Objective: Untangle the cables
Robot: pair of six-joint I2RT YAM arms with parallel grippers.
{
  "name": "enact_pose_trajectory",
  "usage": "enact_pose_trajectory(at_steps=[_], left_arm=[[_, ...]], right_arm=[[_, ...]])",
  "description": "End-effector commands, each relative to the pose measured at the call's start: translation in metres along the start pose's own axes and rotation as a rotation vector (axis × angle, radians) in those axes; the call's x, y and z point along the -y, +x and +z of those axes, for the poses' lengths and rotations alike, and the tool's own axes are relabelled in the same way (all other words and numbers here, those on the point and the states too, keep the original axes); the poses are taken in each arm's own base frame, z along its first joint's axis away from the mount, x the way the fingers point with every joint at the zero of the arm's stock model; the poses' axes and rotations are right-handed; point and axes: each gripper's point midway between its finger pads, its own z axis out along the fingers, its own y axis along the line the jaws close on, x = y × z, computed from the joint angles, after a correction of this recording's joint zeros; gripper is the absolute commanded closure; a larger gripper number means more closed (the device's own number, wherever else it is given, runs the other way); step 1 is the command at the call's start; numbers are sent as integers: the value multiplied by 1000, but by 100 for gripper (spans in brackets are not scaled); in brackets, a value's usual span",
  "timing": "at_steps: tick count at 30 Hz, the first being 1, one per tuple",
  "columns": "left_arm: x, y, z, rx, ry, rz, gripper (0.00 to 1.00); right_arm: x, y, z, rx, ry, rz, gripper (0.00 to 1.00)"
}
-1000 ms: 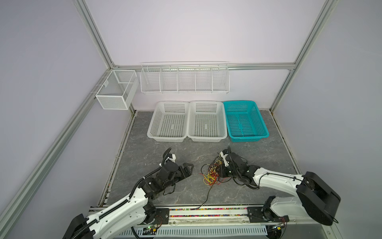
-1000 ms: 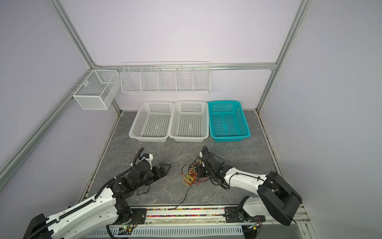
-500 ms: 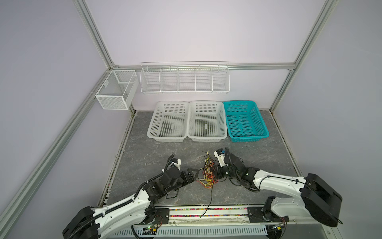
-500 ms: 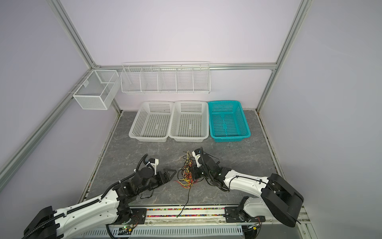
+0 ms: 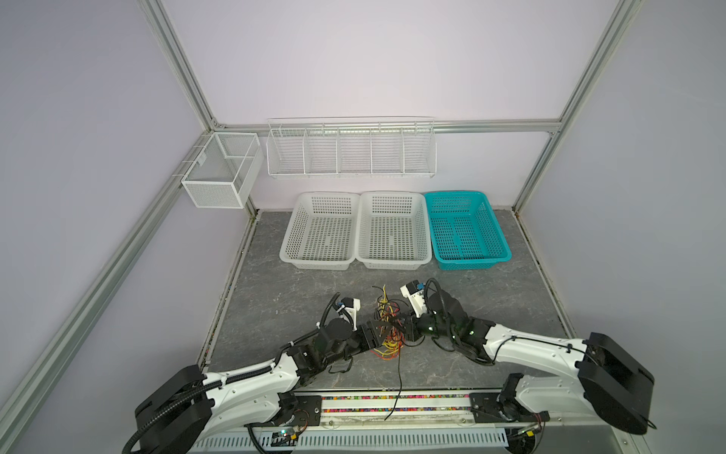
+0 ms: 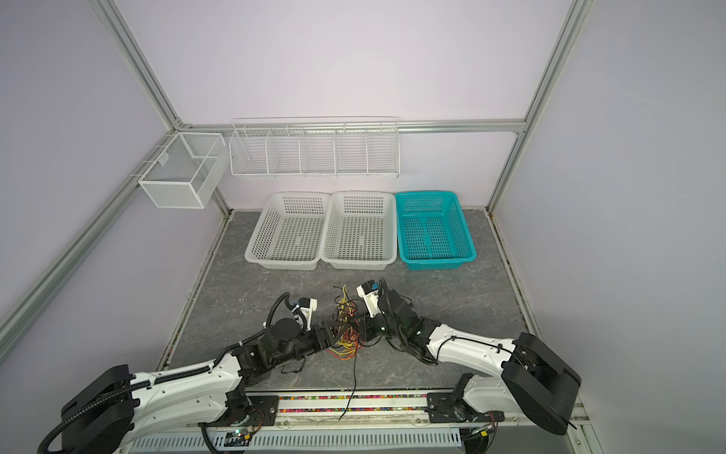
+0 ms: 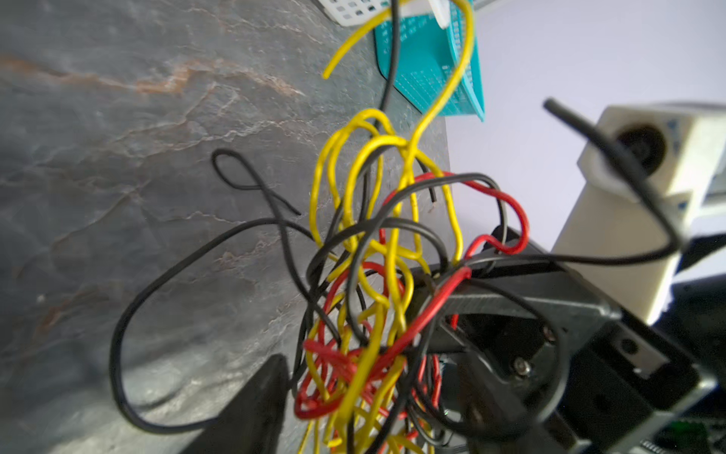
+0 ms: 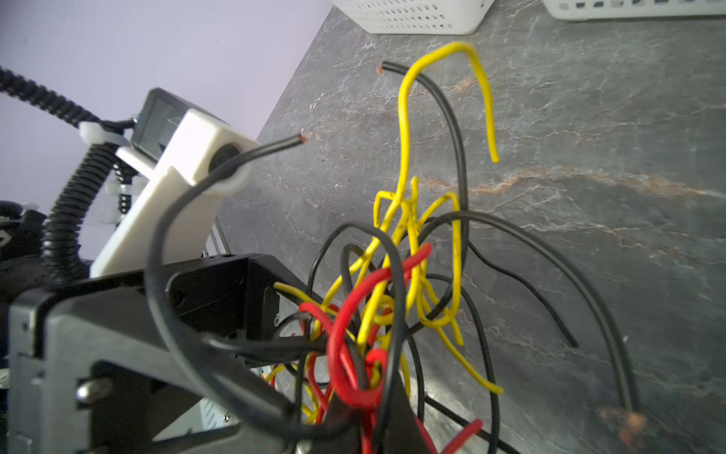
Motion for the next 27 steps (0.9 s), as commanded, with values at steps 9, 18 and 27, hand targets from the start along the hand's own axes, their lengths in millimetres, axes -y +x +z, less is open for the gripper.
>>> enact_pose_trajectory(at_steps=[9, 18, 27], left_arm=[[9, 1, 1, 12, 40, 9, 86], [6, 0, 3, 4, -6, 18, 100], [-1, 0, 2, -3, -70, 35, 100]], right_arm=[[-14, -14, -26, 57, 27, -51, 93], [2, -10, -45, 57, 137, -47, 69], [-1, -8, -70, -4, 196, -42, 60]])
